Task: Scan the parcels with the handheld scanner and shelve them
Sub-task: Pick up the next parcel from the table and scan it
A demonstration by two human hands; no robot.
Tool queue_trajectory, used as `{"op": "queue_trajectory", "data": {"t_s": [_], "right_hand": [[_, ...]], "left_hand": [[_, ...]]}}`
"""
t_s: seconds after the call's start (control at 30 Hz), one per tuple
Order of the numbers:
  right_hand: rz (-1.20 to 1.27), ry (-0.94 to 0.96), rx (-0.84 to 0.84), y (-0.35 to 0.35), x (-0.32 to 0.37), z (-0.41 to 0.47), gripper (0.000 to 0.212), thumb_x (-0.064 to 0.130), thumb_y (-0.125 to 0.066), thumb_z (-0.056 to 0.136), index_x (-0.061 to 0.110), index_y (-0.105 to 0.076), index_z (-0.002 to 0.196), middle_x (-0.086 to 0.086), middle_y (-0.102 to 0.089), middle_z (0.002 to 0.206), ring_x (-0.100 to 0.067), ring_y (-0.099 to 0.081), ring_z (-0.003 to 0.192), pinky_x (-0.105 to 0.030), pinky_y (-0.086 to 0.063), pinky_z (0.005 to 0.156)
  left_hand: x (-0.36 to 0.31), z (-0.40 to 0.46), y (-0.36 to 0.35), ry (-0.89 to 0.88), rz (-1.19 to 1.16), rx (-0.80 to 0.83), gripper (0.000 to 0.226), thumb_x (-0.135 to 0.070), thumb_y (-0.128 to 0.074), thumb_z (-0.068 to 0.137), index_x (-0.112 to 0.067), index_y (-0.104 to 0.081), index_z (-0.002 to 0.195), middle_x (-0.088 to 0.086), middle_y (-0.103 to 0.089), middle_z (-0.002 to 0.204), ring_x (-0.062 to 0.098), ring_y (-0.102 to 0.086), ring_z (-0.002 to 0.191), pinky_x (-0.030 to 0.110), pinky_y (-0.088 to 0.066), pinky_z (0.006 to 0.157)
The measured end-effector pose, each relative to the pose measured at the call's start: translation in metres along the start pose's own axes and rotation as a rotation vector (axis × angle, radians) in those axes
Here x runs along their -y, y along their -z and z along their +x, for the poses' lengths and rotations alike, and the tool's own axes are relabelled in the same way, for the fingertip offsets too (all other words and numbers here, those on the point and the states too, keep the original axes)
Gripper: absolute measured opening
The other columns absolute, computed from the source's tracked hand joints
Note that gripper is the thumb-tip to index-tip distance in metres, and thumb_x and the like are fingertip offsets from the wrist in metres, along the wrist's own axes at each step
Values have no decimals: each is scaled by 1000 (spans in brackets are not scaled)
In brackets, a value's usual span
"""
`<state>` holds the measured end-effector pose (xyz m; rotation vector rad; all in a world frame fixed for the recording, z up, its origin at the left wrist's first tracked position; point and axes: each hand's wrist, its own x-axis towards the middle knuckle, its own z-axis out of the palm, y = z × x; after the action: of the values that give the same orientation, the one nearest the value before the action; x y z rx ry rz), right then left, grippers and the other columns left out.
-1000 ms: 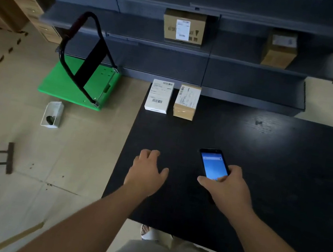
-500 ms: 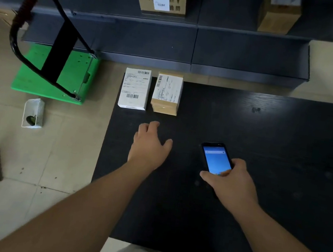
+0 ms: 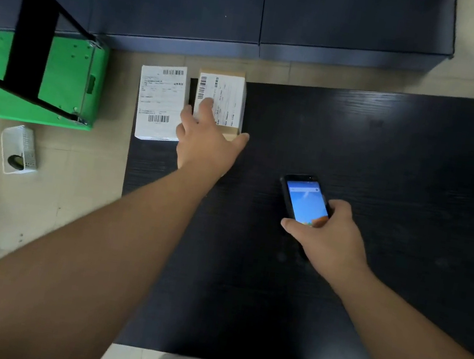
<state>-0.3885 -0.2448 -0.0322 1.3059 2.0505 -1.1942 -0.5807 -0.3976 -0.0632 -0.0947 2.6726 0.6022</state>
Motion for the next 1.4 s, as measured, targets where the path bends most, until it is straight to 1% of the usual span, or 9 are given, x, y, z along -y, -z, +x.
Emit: {"op": "queue_trajectory", "data": {"t_s": [0.13, 0.23, 0.53, 0.73, 0.9, 1.03, 1.1, 1.27, 1.4], "right_hand": [[-4, -18, -12, -5, -2, 1, 93, 53, -89, 73, 23, -40, 146, 9, -60, 100, -12, -63, 91, -38, -56, 78], [-13, -23, -22, -6, -4, -2, 93, 54, -89, 73, 23, -40, 146, 10, -60, 100, -12, -64, 90, -37, -54, 77], [-68, 10, -53, -2, -5, -31, 96, 54, -89, 72, 24, -38, 147, 5, -61, 107, -19, -64, 98, -36, -53, 77], [-97, 69, -88, 1, -12, -73, 94, 54, -88, 71, 28, -36, 144, 2, -59, 114, -21, -64, 99, -41, -57, 79], [-133, 172, -123, 9, -22, -117, 90, 53, -87, 71, 29, -39, 142, 4, -59, 111, -18, -63, 95, -42, -58, 78], [-189, 276, -126, 25, -27, -149, 89, 53, -87, 70, 28, -41, 142, 7, -58, 113, -14, -61, 95, -39, -58, 77], [-226, 337, -116, 37, -29, -164, 88, 54, -86, 70, 30, -41, 142, 9, -59, 109, -13, -61, 93, -36, -55, 73], [-312, 495, -71, 73, -35, -197, 91, 54, -85, 72, 31, -38, 146, 8, -58, 116, -14, -62, 97, -39, -59, 80], [-411, 600, -46, 98, -40, -222, 87, 55, -84, 71, 32, -40, 142, 12, -58, 105, -9, -62, 88, -36, -59, 75]], "left_hand": [[1, 8, -6, -15, -24, 5, 90, -45, -75, 89, -33, -20, 159, 10, -26, 159, 37, -37, 139, 56, -48, 104], [2, 8, -6, -32, -24, 1, 87, -40, -73, 90, -32, -20, 158, 10, -27, 156, 37, -36, 138, 54, -49, 103], [21, -31, 15, -107, 4, 133, 88, -42, -75, 88, -35, -22, 158, 6, -28, 155, 34, -38, 137, 47, -49, 94], [41, -75, 38, -137, -46, 170, 88, -44, -75, 86, -38, -24, 158, 5, -32, 153, 31, -39, 135, 43, -48, 92], [52, -113, 61, -176, -70, 214, 90, -45, -77, 84, -41, -24, 157, 4, -32, 153, 31, -44, 135, 53, -54, 103], [58, -149, 78, -185, -107, 222, 92, -45, -80, 83, -46, -23, 155, -1, -30, 157, 30, -47, 136, 55, -56, 102], [60, -170, 88, -186, -137, 198, 93, -45, -80, 82, -47, -23, 156, -3, -30, 156, 28, -49, 135, 53, -58, 101], [58, -226, 112, -205, -168, 113, 90, -42, -78, 86, -44, -26, 159, -1, -30, 157, 25, -49, 133, 48, -55, 105], [56, -263, 126, -225, -194, 31, 89, -37, -78, 86, -40, -29, 160, 0, -31, 157, 23, -47, 134, 33, -48, 96]]}}
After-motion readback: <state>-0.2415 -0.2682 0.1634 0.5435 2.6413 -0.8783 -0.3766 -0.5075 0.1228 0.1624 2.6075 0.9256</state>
